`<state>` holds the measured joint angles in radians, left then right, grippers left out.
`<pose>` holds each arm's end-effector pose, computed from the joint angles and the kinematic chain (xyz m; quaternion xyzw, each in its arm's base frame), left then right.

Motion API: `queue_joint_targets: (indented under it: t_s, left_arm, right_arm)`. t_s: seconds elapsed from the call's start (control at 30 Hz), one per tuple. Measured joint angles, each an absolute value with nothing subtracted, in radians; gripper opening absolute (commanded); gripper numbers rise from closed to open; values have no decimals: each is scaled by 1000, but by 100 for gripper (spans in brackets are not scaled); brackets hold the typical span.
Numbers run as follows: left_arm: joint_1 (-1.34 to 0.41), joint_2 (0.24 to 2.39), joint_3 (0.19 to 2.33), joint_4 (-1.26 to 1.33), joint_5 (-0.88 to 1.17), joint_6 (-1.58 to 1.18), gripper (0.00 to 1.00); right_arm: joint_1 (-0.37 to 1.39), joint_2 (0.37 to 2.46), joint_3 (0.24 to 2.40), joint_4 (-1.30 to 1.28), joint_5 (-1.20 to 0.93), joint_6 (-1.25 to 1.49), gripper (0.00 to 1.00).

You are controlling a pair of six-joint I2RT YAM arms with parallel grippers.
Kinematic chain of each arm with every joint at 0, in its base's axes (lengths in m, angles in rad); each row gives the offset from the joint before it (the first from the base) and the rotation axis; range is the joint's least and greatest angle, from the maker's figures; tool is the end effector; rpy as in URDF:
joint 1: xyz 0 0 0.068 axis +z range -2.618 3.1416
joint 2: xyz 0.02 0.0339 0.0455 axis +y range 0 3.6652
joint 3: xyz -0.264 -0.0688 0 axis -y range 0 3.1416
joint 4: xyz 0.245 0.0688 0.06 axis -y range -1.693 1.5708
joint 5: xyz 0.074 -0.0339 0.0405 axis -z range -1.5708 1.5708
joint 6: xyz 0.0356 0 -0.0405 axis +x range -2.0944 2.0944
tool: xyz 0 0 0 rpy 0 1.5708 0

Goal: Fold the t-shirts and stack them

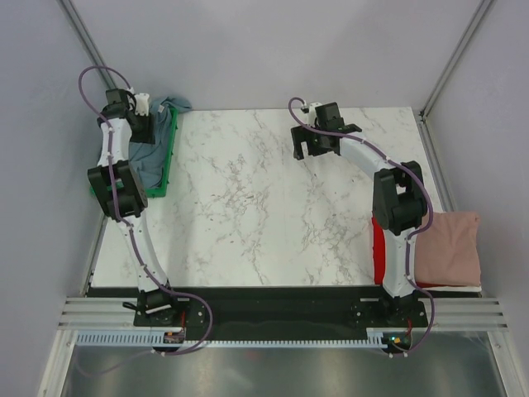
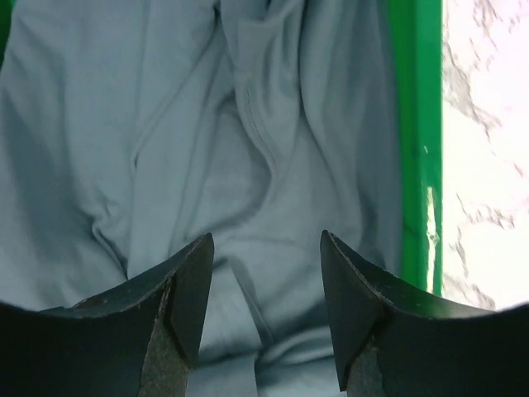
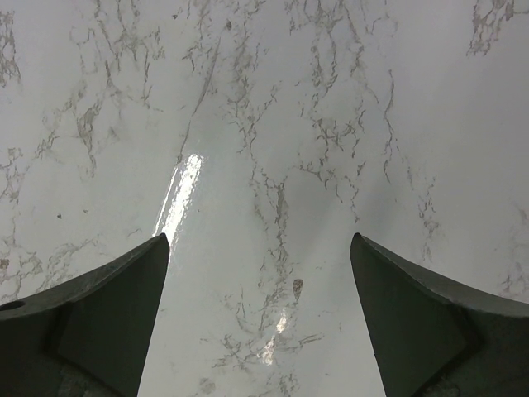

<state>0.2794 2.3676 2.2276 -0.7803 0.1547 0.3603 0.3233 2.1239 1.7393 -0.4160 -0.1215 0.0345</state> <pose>0.5070 0.1398 0.2364 0.0629 0.9430 0.0307 0.3255 0.4580 0.1580 0.2234 -0.1557 0.9121 0.1221 0.3590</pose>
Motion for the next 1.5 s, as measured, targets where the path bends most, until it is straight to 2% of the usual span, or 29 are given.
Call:
queue_joint_targets:
  t_s: [0.37,0.73,0.83,0.97,1.3,1.5]
  left_arm:
    - [271,2594,2431,-646,151,342,61]
    - [222,2679,2506,-543,133,337,49]
    - [212,2679,2511,-525,130,330,35]
    - [204,2679,2514,-507,101,318,3]
    - [211,2658,2514,-503,54,310,2]
    - [212,2471,2479,-564,90,280,2]
  right_arm:
    - [323,2124,1739,-424,-107,-30,98]
    - [325,2124,1739,-435,-68,-78,98]
    - [330,2124,1739,-436,-62,-80,98]
    - [342,2124,1728,-435,-59,-83,98]
    - [354,2124,1717,-431,-47,-102,98]
    - [354,2124,1726,-392,17,-110,98]
